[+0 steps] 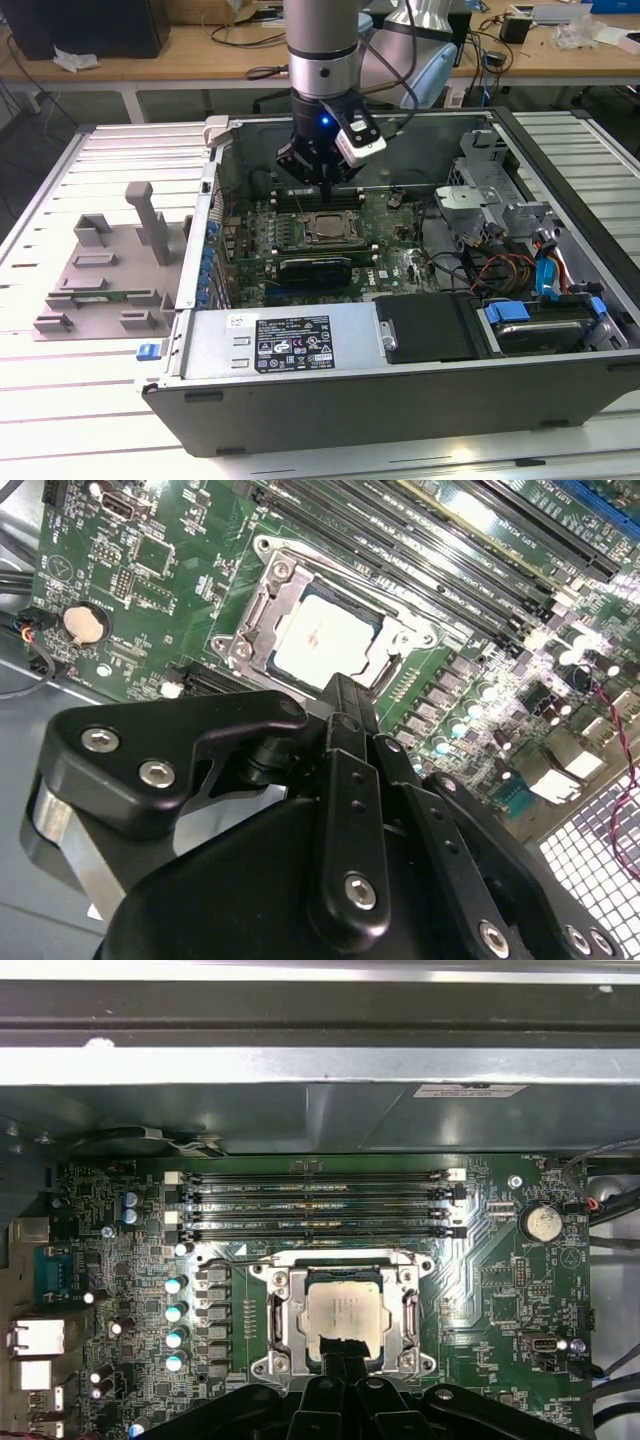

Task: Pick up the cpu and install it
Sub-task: 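Install the first cpu locking lever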

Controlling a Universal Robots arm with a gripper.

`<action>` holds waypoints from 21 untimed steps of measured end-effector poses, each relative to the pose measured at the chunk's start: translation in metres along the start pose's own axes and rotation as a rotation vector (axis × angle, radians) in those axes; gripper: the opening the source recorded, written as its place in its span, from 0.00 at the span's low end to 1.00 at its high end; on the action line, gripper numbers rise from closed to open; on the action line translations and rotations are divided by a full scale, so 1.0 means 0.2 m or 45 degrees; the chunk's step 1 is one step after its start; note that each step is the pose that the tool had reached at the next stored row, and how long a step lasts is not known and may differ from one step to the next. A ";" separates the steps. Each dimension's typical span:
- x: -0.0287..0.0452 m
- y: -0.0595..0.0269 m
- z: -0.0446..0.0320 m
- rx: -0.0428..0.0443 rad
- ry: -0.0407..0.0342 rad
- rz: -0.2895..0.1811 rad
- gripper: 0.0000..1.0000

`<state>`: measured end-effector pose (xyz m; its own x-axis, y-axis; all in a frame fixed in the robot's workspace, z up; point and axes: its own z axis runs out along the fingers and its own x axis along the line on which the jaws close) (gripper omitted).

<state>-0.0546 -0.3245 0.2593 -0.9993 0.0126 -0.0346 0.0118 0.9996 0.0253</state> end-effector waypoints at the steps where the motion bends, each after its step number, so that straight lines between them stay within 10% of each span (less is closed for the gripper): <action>1: 0.006 0.000 0.000 0.000 0.0000 0.000 0.11; 21: 0.126 -0.001 -0.004 0.000 0.0000 0.000 0.11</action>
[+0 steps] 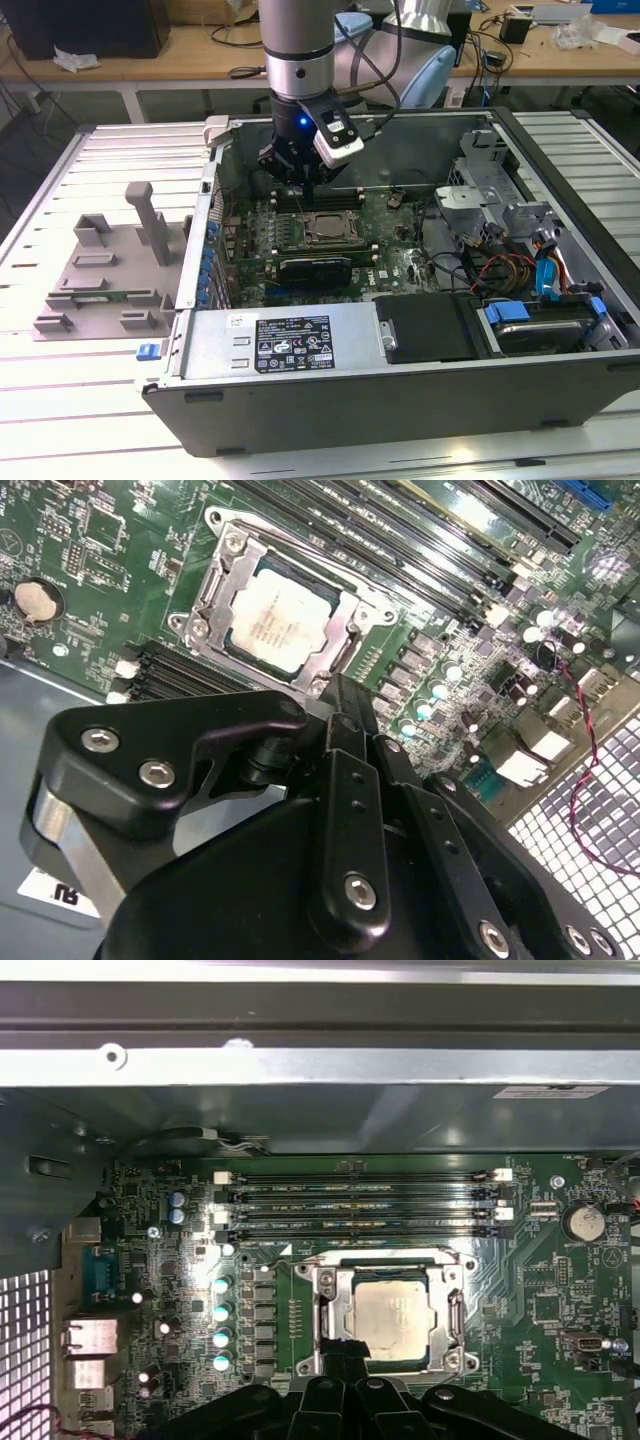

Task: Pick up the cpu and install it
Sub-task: 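Install the first cpu locking lever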

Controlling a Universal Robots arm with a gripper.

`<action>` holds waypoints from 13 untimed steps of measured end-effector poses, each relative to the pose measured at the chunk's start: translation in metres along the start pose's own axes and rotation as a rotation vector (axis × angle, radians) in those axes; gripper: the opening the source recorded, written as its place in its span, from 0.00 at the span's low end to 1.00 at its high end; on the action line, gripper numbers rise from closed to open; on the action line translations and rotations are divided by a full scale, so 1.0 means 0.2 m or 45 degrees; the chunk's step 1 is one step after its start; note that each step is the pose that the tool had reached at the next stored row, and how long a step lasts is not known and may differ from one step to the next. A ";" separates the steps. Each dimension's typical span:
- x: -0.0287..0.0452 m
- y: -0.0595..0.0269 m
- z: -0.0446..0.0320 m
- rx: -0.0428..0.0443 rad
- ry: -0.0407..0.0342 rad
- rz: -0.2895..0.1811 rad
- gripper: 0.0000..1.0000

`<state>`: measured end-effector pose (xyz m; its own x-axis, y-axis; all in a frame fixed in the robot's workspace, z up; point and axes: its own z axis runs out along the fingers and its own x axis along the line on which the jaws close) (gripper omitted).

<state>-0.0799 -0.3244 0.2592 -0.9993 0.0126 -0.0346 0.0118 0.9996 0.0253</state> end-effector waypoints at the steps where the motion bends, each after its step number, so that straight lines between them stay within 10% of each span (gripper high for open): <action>1: 0.004 0.000 0.000 0.000 0.0000 0.000 0.11; 13: 0.059 -0.001 -0.002 0.000 0.0000 0.000 0.11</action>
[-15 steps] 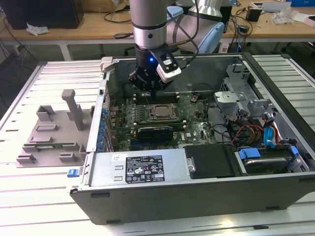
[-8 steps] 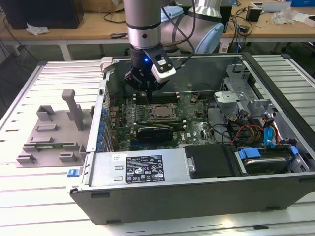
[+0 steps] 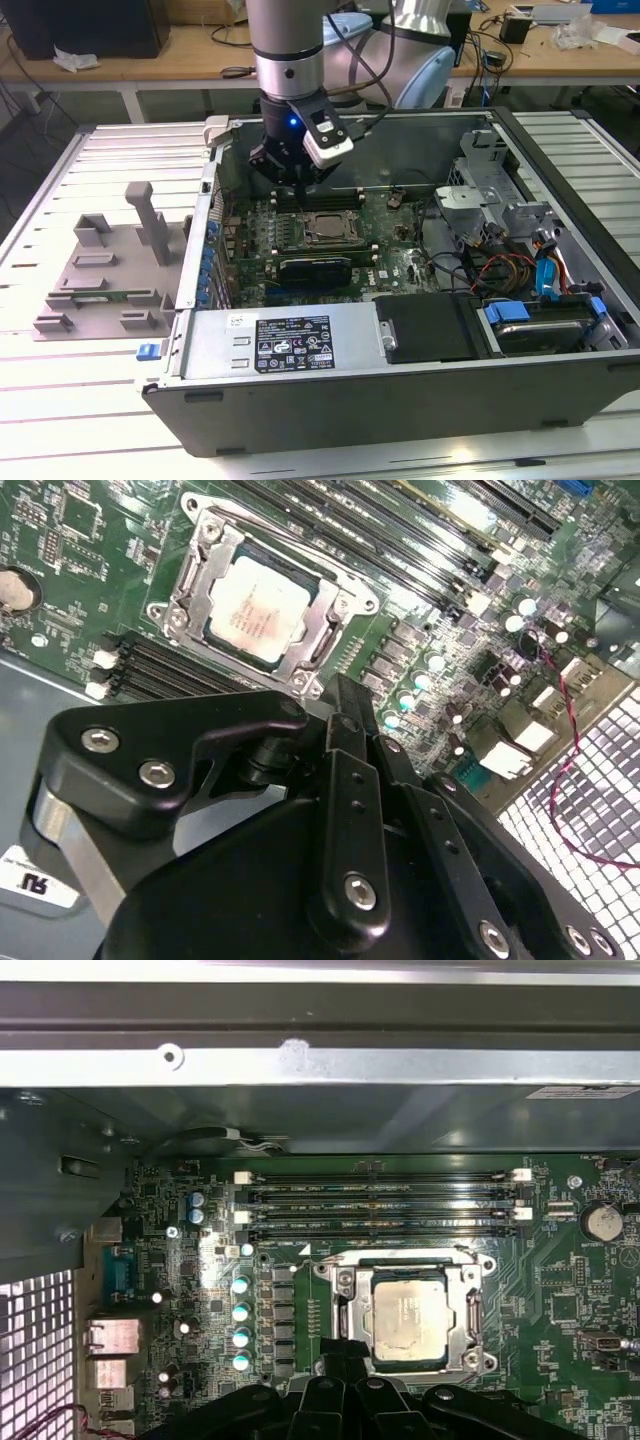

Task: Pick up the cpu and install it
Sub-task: 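Install the first cpu locking lever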

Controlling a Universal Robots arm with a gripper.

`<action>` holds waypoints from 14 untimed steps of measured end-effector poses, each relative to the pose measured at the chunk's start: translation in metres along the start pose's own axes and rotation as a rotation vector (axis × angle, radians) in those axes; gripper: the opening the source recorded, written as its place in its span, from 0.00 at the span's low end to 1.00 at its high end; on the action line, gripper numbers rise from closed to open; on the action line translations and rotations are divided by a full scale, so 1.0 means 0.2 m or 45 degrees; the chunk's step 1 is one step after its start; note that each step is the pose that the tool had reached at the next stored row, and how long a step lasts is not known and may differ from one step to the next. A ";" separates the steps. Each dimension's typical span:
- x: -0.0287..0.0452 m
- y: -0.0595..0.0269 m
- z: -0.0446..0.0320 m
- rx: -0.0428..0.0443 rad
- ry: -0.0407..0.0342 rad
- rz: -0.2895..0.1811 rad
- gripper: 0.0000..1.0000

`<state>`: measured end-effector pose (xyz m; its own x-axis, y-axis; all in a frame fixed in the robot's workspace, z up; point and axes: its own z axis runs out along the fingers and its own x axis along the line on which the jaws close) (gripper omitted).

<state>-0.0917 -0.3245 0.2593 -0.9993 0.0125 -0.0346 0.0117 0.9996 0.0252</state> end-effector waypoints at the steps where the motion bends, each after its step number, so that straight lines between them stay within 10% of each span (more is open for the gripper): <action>1: 0.011 0.000 0.000 0.000 0.0000 0.000 0.11; 6: 0.107 -0.001 -0.002 -0.006 0.0002 0.001 0.11; 7: 0.122 -0.001 -0.003 -0.027 0.0004 0.001 0.11; 9: 0.146 -0.001 -0.004 -0.114 0.0013 0.004 0.11; 12: 0.149 -0.001 -0.003 -0.189 0.0021 0.007 0.11; 14: 0.149 -0.002 -0.001 -0.218 0.0025 0.008 0.11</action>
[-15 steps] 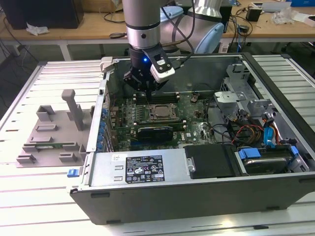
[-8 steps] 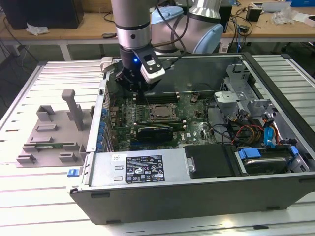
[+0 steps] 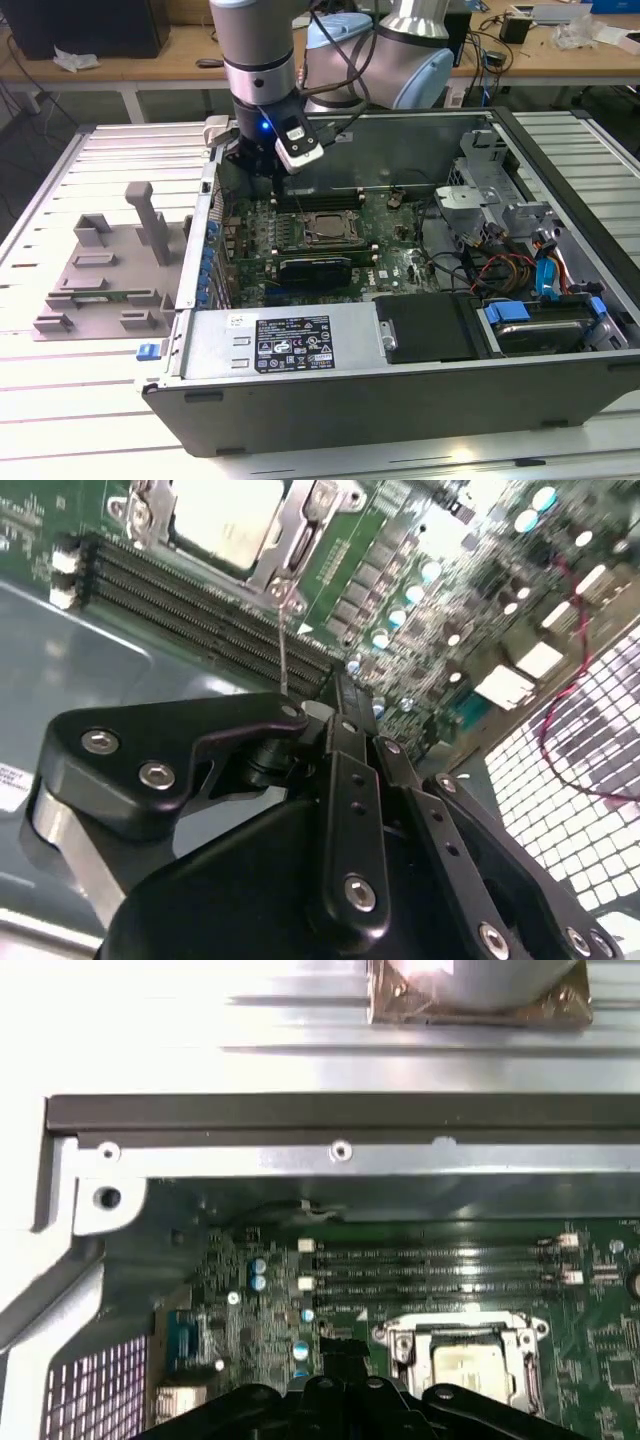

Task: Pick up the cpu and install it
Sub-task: 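Install the first cpu locking lever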

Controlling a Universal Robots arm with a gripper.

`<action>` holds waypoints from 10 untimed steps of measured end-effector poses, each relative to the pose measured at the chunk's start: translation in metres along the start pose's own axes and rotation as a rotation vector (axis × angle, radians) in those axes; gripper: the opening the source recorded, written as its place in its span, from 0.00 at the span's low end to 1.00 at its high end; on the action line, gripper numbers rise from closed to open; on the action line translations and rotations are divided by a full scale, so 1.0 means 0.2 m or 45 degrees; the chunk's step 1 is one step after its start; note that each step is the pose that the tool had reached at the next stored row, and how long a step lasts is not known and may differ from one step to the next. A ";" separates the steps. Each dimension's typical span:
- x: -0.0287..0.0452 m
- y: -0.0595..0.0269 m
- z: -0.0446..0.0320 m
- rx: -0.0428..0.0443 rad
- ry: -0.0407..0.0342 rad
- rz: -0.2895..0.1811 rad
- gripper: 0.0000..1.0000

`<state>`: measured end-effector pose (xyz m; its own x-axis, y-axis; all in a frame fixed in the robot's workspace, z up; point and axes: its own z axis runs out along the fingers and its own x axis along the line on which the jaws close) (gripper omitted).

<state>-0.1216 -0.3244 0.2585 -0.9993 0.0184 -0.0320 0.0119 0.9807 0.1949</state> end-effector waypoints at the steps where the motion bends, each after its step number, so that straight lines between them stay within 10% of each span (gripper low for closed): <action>1: 0.000 0.000 0.001 -0.010 0.0001 0.000 0.11; 3: -0.003 -0.001 0.007 -0.042 0.0007 0.001 0.11; 10: -0.092 -0.001 0.013 -0.045 0.0006 0.001 0.11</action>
<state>-0.1030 -0.3244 0.2565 -0.9993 0.0194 -0.0313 0.0117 0.9733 0.2291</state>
